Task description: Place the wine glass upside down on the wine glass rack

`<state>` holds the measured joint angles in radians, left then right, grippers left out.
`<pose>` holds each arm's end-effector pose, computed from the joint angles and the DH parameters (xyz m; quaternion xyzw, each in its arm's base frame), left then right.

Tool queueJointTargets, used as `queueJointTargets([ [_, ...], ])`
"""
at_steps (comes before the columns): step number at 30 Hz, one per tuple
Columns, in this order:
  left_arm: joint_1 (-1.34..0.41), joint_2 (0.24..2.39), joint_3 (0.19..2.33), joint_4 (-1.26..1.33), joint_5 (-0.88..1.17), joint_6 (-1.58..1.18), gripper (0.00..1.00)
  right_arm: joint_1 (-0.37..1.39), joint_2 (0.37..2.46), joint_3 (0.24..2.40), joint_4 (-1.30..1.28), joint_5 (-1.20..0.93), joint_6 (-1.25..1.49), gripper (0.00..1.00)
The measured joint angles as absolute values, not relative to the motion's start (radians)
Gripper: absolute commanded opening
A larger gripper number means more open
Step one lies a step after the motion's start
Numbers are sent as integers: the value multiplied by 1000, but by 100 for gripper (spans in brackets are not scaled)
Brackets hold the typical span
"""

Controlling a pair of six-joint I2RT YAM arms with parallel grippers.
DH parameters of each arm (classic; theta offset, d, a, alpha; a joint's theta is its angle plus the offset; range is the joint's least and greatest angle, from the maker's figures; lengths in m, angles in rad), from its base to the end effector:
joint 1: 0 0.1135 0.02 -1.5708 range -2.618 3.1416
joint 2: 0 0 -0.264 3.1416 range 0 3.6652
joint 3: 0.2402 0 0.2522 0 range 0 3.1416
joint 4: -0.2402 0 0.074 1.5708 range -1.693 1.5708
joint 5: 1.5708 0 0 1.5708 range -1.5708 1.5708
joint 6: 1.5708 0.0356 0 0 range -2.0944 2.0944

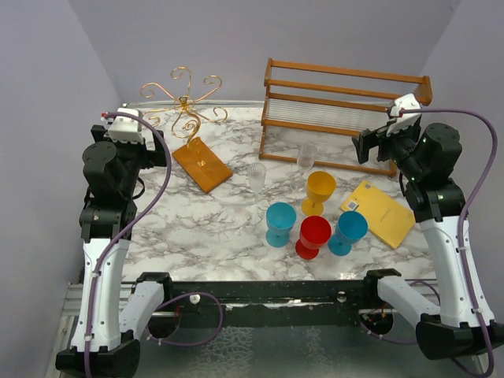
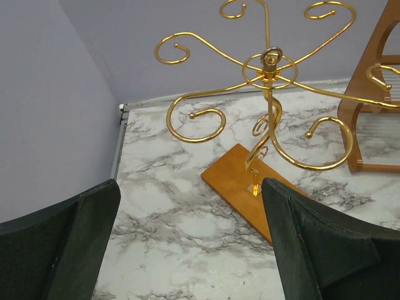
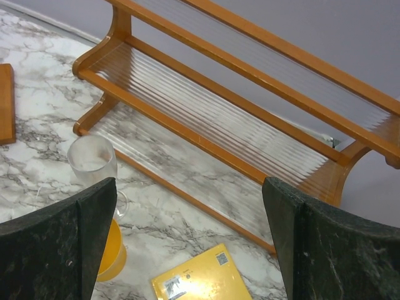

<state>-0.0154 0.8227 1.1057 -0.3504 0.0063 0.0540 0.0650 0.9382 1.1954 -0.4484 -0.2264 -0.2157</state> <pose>0.1682 -0.0028 0.4256 0.0275 0.7300 0.0109 0.6828 0.1913 0.0205 0.4261 -0.1784 0.7488 0.0393 0.6371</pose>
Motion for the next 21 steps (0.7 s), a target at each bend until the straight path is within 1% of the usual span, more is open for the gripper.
queueJointTargets([
  [6,-15,839,1167,-354,9,52,99,65,1005,1210,-448,-306,-258,100],
  [12,-15,888,1218,-359,61,50,99,65,1097,1240,-463,-504,-345,100],
  [18,-15,1018,1311,-368,154,47,99,65,1100,1210,-456,-715,-428,100],
  [21,-15,1092,1377,-377,182,53,99,65,1081,1176,-448,-780,-440,100],
])
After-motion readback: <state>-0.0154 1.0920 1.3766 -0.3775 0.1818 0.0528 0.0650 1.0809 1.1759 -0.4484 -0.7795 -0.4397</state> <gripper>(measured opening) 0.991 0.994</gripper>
